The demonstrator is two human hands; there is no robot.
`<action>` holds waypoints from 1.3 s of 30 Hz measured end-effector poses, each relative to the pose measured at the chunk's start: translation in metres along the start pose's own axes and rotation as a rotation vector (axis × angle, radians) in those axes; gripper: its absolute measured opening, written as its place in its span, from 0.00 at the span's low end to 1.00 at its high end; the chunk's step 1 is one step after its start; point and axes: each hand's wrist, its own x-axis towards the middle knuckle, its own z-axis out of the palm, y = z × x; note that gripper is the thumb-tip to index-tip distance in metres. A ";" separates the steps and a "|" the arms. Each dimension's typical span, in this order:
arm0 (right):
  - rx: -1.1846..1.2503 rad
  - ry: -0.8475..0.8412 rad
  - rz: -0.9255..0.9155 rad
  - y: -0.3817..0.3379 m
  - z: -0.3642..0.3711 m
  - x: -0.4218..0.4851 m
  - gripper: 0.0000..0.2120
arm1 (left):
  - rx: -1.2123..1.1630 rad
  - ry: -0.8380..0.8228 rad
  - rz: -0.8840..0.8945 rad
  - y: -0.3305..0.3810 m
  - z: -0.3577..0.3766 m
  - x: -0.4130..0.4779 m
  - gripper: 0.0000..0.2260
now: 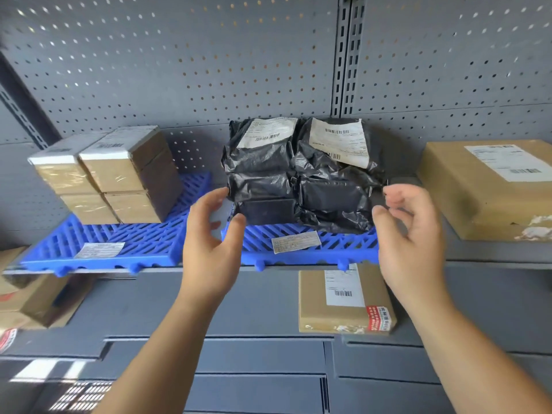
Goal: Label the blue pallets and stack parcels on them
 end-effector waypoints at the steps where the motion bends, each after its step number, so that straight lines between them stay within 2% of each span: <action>1: -0.013 -0.033 -0.006 0.001 -0.001 -0.007 0.09 | 0.037 -0.035 0.010 0.000 0.001 -0.007 0.16; 5: -0.159 -0.224 -0.068 0.006 0.002 -0.029 0.08 | 0.222 -0.200 0.129 -0.001 0.003 -0.029 0.15; 10: -0.431 -0.495 -0.214 0.013 0.011 -0.041 0.17 | 0.453 -0.382 0.276 -0.011 0.008 -0.042 0.16; 15: -0.697 -0.591 -0.300 0.011 0.029 -0.050 0.23 | 0.612 -0.495 0.377 -0.022 0.009 -0.041 0.19; 18: -0.820 -0.582 -0.296 0.009 0.036 -0.060 0.23 | 0.633 -0.521 0.402 -0.028 0.007 -0.038 0.20; 21: -0.842 -0.544 -0.290 0.006 0.038 -0.064 0.21 | 0.629 -0.522 0.421 -0.032 0.005 -0.035 0.20; 30: -0.828 -0.540 -0.269 -0.004 0.038 -0.067 0.21 | 0.626 -0.571 0.436 -0.029 0.005 -0.036 0.21; 39: -0.746 -0.414 -0.259 -0.007 0.033 -0.079 0.24 | 0.579 -0.533 0.414 -0.020 -0.009 -0.040 0.22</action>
